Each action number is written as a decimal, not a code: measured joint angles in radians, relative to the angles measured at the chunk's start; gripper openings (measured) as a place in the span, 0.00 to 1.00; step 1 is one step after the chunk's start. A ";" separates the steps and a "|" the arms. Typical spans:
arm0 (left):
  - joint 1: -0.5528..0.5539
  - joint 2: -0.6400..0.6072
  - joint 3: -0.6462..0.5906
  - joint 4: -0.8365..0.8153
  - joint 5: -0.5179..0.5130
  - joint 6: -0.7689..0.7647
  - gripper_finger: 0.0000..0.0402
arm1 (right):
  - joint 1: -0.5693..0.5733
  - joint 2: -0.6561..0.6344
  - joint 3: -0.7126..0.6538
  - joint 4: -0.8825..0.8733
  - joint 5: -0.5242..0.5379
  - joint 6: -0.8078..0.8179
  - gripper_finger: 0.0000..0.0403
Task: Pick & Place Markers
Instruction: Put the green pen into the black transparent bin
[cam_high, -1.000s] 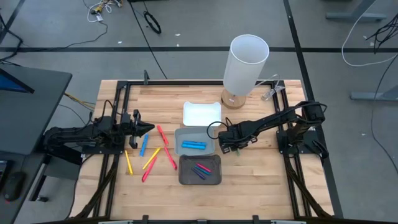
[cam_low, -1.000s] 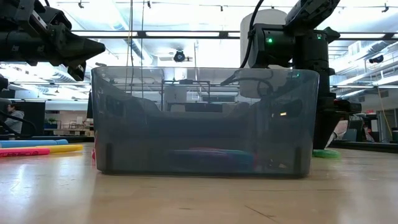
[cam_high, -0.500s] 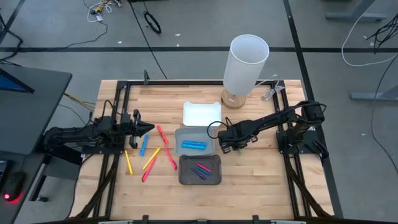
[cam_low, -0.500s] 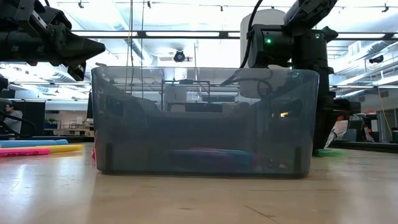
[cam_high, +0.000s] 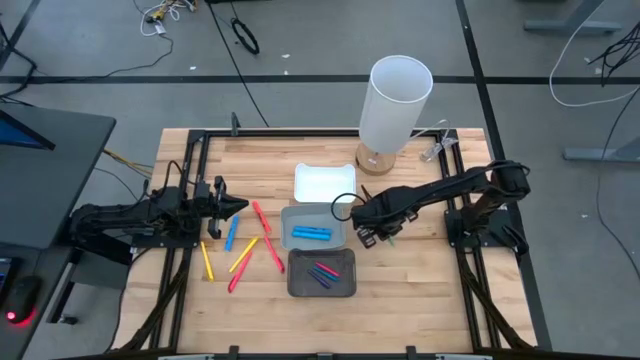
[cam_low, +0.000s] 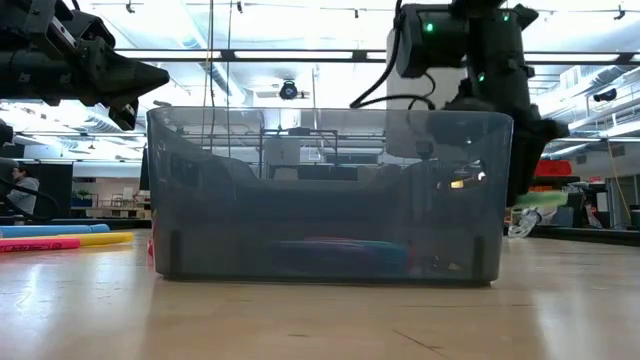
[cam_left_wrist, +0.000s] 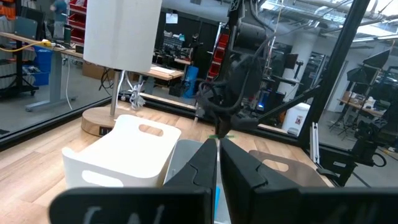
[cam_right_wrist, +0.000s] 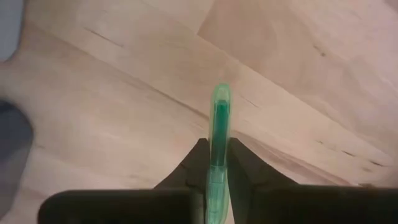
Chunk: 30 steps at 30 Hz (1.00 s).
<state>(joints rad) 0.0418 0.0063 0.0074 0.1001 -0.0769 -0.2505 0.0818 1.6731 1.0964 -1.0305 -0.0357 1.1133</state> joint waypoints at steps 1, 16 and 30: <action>0.000 0.000 0.000 0.000 0.000 0.000 0.06 | 0.000 -0.008 0.007 -0.011 0.000 -0.003 0.08; 0.000 0.000 0.000 0.000 0.000 0.000 0.06 | -0.012 -0.082 0.178 -0.214 -0.032 -0.254 0.07; 0.000 0.000 0.000 0.000 0.000 0.000 0.06 | -0.044 -0.086 0.332 -0.369 -0.035 -0.484 0.06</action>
<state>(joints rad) 0.0421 0.0061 0.0076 0.1000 -0.0769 -0.2504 0.0374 1.5875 1.4279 -1.3996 -0.0711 0.6297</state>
